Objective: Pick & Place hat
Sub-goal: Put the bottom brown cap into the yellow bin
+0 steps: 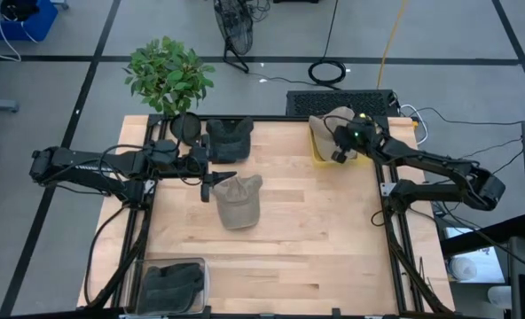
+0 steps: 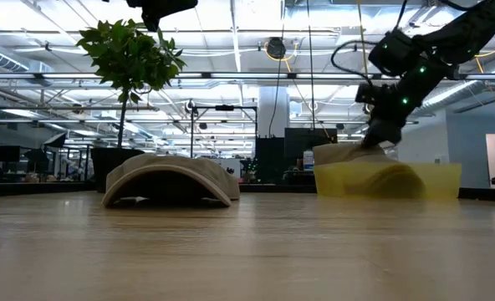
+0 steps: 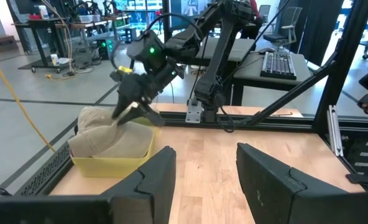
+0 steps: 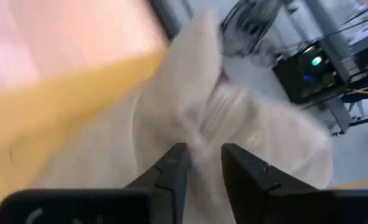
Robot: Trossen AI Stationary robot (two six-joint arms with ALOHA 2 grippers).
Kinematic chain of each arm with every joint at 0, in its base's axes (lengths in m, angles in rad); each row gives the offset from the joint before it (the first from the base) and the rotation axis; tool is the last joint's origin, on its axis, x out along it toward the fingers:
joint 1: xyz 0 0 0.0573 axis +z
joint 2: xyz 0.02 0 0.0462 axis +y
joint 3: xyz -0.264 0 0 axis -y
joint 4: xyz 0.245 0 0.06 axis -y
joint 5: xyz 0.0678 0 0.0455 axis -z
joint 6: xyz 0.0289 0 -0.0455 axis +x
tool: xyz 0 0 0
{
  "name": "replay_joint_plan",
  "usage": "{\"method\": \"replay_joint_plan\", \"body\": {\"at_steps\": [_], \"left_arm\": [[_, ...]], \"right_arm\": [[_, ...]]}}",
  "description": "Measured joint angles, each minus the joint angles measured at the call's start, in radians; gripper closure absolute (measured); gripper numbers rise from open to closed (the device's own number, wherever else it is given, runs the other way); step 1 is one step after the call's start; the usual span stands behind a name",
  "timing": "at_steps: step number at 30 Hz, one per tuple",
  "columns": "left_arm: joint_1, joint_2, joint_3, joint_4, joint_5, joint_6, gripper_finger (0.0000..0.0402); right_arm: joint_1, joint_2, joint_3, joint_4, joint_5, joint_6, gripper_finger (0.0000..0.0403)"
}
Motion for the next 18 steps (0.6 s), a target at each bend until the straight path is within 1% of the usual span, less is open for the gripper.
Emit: {"method": "replay_joint_plan", "body": {"at_steps": [5, 9, 13, 16, 18], "left_arm": [[0.0, 0.0, 0.0, 0.0, 0.0, 0.0, 0.0229], [0.0, 0.0, 0.0, 0.0, 0.0, 0.0, 0.0229], [0.0, 0.0, 0.0, 0.0, 0.0, -0.011, 0.0229], [0.0, 0.0, 0.0, 0.0, 0.0, -0.019, 0.0229], [-0.004, 0.0, 0.0, -0.003, 0.0, -0.019, 0.0229]], "right_arm": [[0.021, -0.056, 0.0, 0.087, -0.001, 0.082, 0.0293], [0.026, -0.079, 0.0, 0.173, 0.001, 0.133, 0.0294], [-0.014, -0.038, -0.01, 0.305, 0.001, 0.21, 0.0311], [-0.052, 0.027, -0.038, 0.391, 0.0, 0.255, 0.0324], [-0.084, 0.072, -0.053, 0.413, 0.0, 0.304, 0.0329]]}}
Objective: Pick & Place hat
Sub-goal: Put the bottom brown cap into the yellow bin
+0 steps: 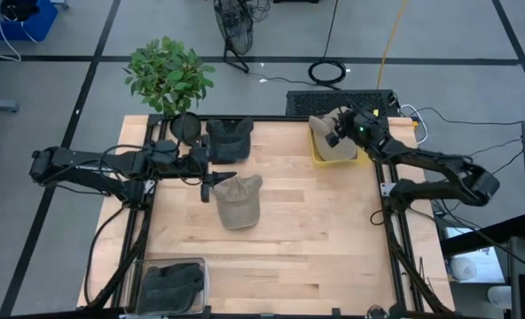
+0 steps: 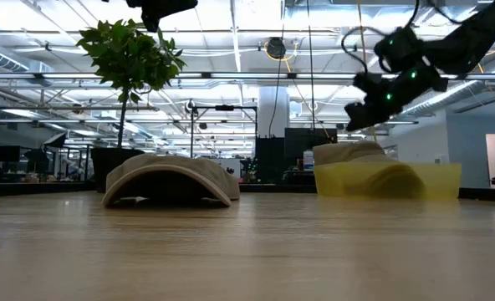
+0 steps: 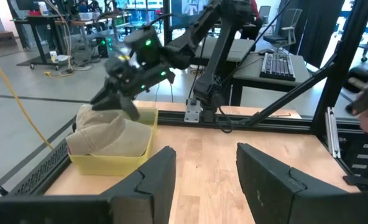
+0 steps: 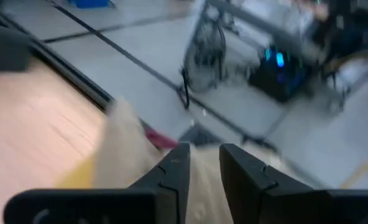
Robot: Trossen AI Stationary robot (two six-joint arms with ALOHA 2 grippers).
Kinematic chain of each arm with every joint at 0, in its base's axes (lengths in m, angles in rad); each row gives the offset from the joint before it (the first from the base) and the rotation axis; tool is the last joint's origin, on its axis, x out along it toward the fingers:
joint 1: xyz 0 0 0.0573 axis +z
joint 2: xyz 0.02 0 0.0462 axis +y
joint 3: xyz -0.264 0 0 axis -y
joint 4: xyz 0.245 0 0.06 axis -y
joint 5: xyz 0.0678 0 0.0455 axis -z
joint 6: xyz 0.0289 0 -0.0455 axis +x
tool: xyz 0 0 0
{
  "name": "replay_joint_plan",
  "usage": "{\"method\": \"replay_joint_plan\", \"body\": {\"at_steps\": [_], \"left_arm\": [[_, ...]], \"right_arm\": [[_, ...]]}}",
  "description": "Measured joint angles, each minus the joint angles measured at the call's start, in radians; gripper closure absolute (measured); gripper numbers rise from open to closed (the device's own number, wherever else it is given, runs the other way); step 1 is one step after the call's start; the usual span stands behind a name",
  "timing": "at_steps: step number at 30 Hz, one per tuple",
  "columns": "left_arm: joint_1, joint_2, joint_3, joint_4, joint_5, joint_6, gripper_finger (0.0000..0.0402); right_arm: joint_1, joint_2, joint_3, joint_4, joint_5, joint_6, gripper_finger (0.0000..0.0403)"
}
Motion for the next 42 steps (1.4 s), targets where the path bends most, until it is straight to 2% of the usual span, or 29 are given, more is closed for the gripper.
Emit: {"method": "replay_joint_plan", "body": {"at_steps": [5, 10, 14, 18, 22, 30, 39, 42], "left_arm": [[-0.002, 0.0, 0.0, -0.002, 0.0, 0.019, 0.0229], [-0.002, 0.002, 0.0, -0.001, -0.001, 0.019, 0.0229], [-0.002, 0.018, -0.002, 0.002, -0.017, 0.019, 0.0229], [-0.002, 0.06, -0.001, 0.025, -0.037, 0.008, 0.0229], [-0.002, 0.113, 0.0, 0.088, -0.039, 0.017, 0.0229], [-0.001, 0.159, -0.001, 0.181, -0.039, 0.026, 0.0229], [-0.009, 0.151, 0.0, 0.153, -0.031, 0.0, 0.0229], [-0.013, 0.15, 0.0, 0.159, -0.03, 0.0, 0.0229]], "right_arm": [[-0.08, 0.095, -0.027, -0.001, 0.001, 0.161, 0.0332], [-0.105, 0.111, -0.055, 0.061, -0.021, 0.292, 0.0332], [-0.105, 0.11, -0.115, 0.17, -0.076, 0.303, 0.0332], [-0.116, 0.121, -0.2, 0.304, -0.075, 0.309, 0.0332], [-0.157, 0.124, -0.252, 0.36, -0.08, 0.334, 0.0332], [-0.175, 0.133, -0.261, 0.367, -0.105, 0.374, 0.0332], [-0.177, 0.133, -0.263, 0.414, -0.108, 0.376, 0.0332], [-0.172, 0.12, -0.263, 0.471, -0.167, 0.368, 0.0332]]}}
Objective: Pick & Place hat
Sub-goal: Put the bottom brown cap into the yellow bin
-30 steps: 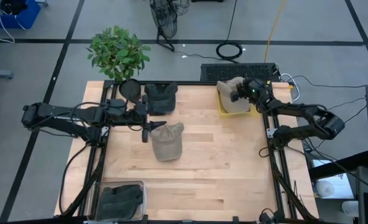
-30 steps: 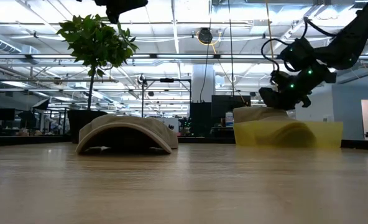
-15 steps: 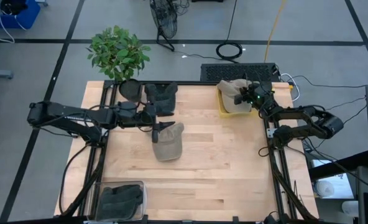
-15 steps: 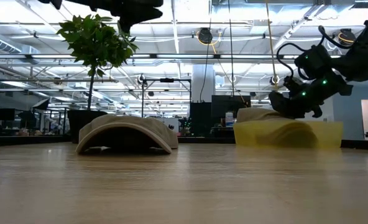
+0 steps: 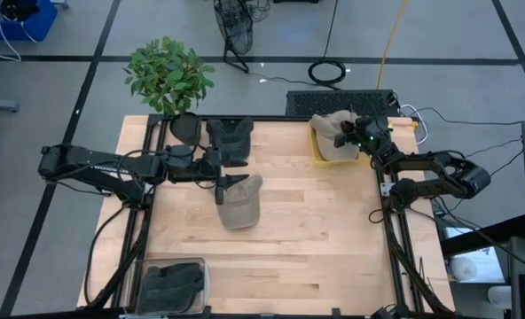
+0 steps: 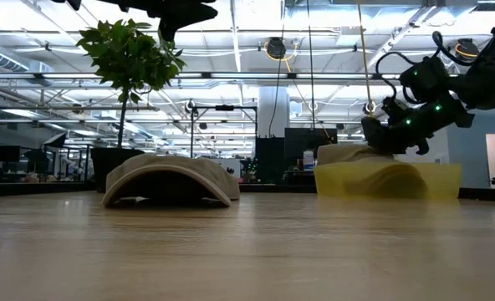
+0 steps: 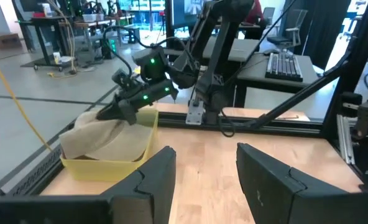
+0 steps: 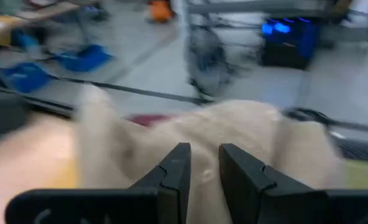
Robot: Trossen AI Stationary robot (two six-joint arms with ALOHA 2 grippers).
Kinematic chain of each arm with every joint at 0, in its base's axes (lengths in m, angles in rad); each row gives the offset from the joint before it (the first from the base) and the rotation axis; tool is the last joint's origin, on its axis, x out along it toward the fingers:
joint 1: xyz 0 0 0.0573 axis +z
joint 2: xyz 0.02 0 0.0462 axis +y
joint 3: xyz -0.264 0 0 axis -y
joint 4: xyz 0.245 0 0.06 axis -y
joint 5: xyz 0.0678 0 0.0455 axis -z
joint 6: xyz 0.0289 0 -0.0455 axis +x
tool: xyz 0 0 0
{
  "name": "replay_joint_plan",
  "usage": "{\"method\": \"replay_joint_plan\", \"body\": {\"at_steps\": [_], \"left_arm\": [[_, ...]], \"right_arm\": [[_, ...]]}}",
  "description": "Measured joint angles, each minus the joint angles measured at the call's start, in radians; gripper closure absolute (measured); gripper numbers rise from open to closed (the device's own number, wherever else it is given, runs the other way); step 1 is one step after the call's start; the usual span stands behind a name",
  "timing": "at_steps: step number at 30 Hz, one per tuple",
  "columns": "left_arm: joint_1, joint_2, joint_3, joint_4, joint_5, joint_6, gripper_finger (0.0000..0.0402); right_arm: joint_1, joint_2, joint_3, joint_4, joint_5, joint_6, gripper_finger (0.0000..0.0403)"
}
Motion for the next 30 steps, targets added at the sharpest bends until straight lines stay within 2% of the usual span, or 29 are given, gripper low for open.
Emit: {"method": "replay_joint_plan", "body": {"at_steps": [4, 14, 17, 21, 26, 30], "left_arm": [[-0.001, 0.0, 0.0, -0.003, -0.003, 0.003, 0.0229], [-0.002, 0.0, 0.0, -0.006, -0.003, -0.001, 0.0229], [-0.002, 0.0, 0.0, -0.006, -0.004, -0.007, 0.0229], [-0.002, 0.0, 0.0, -0.004, -0.004, -0.009, 0.0229], [-0.002, 0.0, 0.0, 0.004, -0.004, -0.004, 0.0229], [-0.002, 0.0, 0.0, 0.003, -0.004, 0.001, 0.0229]], "right_arm": [[0.027, -0.039, 0.0, 0.046, -0.097, -0.011, 0.0332], [0.141, -0.085, 0.0, 0.058, -0.092, -0.013, 0.0332], [0.176, -0.056, 0.0, 0.017, -0.085, -0.011, 0.0332], [0.192, 0.022, 0.001, 0.013, -0.009, -0.018, 0.0332], [0.186, 0.131, 0.003, 0.088, 0.013, -0.031, 0.0332], [0.195, 0.15, 0.002, 0.171, 0.009, -0.053, 0.0332]]}}
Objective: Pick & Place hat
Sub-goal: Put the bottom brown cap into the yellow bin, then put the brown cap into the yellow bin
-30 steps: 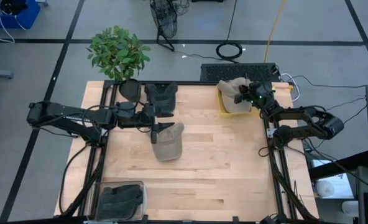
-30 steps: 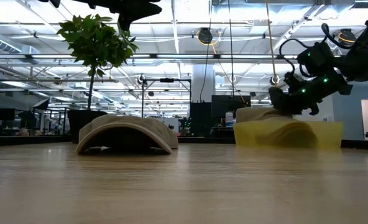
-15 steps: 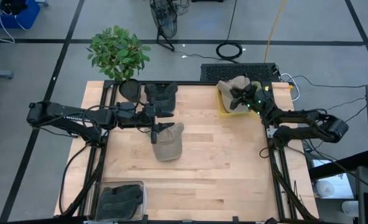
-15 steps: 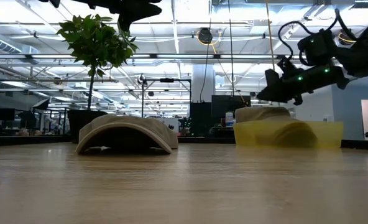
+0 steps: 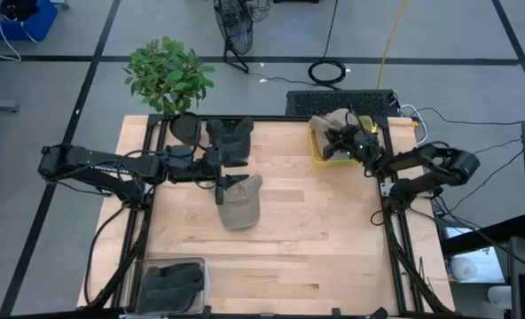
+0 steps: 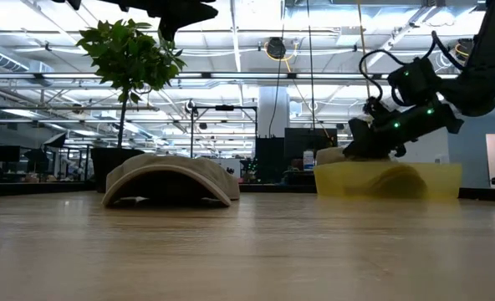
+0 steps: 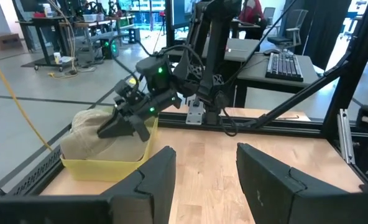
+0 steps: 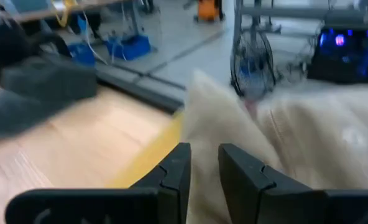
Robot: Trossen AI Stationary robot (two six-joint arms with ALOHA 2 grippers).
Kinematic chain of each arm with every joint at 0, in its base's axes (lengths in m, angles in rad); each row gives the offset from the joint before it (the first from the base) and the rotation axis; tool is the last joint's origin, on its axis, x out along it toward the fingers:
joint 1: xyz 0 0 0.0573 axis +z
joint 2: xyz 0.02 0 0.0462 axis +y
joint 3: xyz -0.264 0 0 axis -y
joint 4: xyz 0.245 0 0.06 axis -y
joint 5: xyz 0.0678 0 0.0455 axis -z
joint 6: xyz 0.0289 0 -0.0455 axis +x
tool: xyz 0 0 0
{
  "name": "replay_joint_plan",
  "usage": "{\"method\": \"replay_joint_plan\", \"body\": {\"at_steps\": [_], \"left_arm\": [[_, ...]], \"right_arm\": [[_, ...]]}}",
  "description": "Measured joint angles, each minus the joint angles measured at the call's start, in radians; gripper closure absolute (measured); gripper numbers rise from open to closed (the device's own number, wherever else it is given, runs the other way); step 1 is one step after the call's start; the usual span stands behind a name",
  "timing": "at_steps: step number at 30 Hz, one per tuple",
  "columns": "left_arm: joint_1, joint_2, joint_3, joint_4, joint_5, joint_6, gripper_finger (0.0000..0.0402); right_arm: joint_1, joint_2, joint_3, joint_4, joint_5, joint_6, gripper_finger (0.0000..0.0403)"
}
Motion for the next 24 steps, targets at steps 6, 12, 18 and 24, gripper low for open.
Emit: {"method": "replay_joint_plan", "body": {"at_steps": [6, 12, 18, 24], "left_arm": [[0.0, 0.0, 0.0, -0.001, 0.0, 0.0, 0.0229], [-0.002, 0.0, 0.0, -0.007, 0.0, -0.017, 0.0229], [-0.002, 0.0, 0.0, -0.008, 0.0, -0.027, 0.0229], [-0.005, 0.0, 0.0, -0.03, 0.0, -0.034, 0.0229]], "right_arm": [[0.033, -0.112, 0.0, 0.042, -0.05, -0.014, 0.0332], [0.131, -0.228, 0.0, 0.048, -0.06, 0.009, 0.0332], [0.3, -0.199, 0.061, 0.048, -0.105, 0.032, 0.0332], [0.465, -0.076, 0.209, -0.157, -0.132, -0.023, 0.0332]]}}
